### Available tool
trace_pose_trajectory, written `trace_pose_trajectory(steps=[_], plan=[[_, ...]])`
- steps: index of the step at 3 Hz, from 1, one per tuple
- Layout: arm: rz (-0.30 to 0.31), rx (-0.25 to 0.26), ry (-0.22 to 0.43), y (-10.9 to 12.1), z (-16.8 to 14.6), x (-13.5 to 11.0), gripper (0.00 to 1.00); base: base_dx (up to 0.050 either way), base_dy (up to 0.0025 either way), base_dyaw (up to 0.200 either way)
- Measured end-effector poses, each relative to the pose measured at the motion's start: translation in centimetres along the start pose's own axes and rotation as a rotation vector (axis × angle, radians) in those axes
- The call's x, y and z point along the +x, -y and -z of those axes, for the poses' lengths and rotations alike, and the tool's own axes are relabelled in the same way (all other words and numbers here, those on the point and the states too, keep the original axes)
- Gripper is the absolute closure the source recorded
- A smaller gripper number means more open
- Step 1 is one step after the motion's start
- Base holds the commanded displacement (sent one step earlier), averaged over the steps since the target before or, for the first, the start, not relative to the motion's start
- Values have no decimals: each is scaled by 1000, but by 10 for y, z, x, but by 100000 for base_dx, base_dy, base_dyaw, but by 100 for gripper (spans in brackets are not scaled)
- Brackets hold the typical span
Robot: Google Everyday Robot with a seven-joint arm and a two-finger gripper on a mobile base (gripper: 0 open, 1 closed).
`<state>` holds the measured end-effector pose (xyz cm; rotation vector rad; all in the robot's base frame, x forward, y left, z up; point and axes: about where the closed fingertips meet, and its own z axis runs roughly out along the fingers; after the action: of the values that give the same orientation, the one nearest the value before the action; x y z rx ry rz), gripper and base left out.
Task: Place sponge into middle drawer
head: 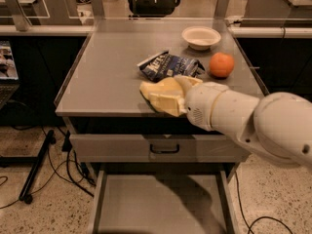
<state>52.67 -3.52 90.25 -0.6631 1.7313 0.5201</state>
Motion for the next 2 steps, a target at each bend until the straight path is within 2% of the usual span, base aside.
trace_pose_trajectory(steps=[1,2], plan=[[-72,74,3,-17,23,25,100,0,0,0],[-157,175,-16,-17,45,56,100,0,0,0]])
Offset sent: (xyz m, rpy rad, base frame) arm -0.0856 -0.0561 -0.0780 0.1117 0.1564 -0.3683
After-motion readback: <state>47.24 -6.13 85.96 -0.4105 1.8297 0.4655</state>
